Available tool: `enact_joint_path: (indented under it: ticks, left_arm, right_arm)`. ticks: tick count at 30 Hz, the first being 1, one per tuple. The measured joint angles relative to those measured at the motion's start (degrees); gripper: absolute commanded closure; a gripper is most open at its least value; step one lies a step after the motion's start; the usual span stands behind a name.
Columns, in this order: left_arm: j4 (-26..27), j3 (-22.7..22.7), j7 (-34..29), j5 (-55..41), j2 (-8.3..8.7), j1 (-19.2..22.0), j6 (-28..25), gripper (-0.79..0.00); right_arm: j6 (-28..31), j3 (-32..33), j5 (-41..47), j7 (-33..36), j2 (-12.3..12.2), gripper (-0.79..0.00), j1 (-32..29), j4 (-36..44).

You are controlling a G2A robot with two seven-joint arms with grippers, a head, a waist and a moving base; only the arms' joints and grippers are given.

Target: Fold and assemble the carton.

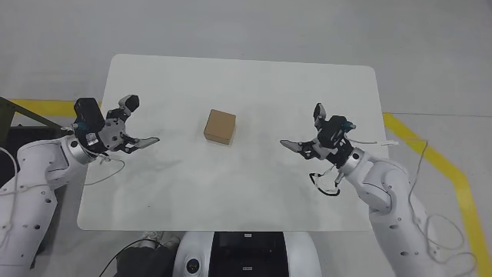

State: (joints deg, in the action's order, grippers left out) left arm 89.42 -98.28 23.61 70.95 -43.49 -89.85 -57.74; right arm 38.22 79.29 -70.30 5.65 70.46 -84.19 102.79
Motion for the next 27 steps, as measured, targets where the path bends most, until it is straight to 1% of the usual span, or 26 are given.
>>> enact_joint_path:
  ticks: [4,7,27]
  left_arm:
    - [0.39,0.51,-1.38,-0.57,-0.17,1.09,0.71,-0.785]
    - [0.36,0.95,-1.04,-1.33,-0.36,1.63,1.52,-0.784]
    - [0.34,0.95,-1.02,-1.34,-0.37,1.64,1.54,-0.784]
  right_arm:
    - [-1.01,0.34,-1.00,-0.86,-0.11,-0.785,-0.56,0.69]
    - [-0.97,0.32,-0.96,-0.83,-0.11,-0.785,-0.54,0.66]
    - [-0.96,0.32,-0.95,-0.82,-0.11,-0.784,-0.54,0.66]
